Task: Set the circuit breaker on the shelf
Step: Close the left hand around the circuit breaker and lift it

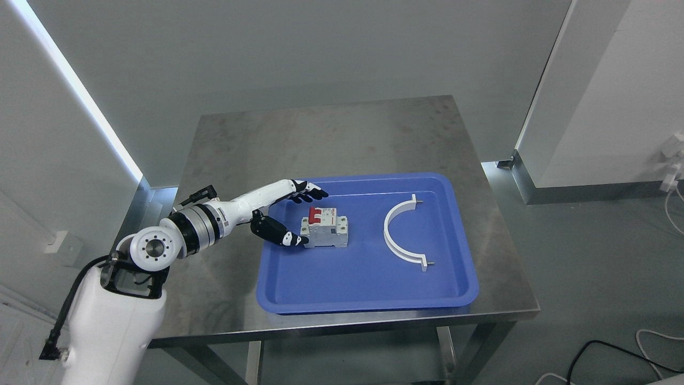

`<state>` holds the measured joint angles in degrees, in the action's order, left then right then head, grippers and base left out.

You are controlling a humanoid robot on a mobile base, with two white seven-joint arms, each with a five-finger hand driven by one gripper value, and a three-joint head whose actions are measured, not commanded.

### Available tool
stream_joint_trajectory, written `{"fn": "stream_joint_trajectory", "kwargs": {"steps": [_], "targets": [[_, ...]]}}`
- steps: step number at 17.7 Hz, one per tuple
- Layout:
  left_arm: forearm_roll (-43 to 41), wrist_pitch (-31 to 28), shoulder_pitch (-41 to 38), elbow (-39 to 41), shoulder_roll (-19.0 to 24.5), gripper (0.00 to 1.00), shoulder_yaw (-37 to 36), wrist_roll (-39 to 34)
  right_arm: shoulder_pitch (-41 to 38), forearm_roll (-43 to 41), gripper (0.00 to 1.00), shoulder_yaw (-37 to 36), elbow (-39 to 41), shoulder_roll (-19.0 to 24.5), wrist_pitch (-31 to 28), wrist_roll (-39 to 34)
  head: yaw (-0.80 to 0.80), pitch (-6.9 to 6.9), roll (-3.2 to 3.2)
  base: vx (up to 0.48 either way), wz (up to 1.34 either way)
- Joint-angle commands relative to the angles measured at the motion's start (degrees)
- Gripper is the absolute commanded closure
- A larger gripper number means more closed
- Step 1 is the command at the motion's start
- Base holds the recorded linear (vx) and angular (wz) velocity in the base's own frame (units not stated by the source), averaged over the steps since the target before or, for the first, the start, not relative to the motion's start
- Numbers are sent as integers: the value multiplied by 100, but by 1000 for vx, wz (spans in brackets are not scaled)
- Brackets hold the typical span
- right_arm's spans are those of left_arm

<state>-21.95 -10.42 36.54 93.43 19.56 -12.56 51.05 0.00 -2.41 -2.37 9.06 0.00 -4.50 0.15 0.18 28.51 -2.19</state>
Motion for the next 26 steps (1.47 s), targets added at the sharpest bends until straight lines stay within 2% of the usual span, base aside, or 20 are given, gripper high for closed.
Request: {"fn": "stream_joint_trajectory", "kwargs": {"steps": [1, 10, 13, 14, 16, 18, 20, 23, 26], "targets": [[-187, -4, 73, -211, -338, 36, -229, 63, -97, -5, 0, 0, -1, -100, 177, 3, 0, 0, 0, 0, 0], [-169, 101, -24, -211, -373, 58, 25, 291, -97, -5, 0, 0, -1, -100, 177, 3, 0, 0, 0, 0, 0], [-178, 522, -155, -246, -820, 87, 525, 370, -97, -5, 0, 0, -1, -100, 177, 3, 0, 0, 0, 0, 0], [-178, 645, -182, -272, -926, 91, 622, 397, -97, -5, 0, 0, -1, -100, 177, 3, 0, 0, 0, 0, 0], [-160, 787, -182, -334, -1181, 92, 911, 379, -97, 4, 0, 0, -1, -100, 177, 3, 0, 0, 0, 0, 0], [-38, 848, -60, -334, -1856, 92, 1901, 362, -97, 4, 0, 0, -1, -100, 177, 3, 0, 0, 0, 0, 0], [504, 1198, 116, -317, -1856, 90, 2730, 231, -97, -5, 0, 0, -1, -100, 177, 3, 0, 0, 0, 0, 0], [1647, 1560, -110, -317, -1856, 89, 3242, -1197, -97, 4, 0, 0, -1, -100, 177, 3, 0, 0, 0, 1, -8], [1826, 1998, -488, -264, -1856, 82, 3234, -2517, -97, -5, 0, 0, -1, -100, 177, 3, 0, 0, 0, -10, -50]]}}
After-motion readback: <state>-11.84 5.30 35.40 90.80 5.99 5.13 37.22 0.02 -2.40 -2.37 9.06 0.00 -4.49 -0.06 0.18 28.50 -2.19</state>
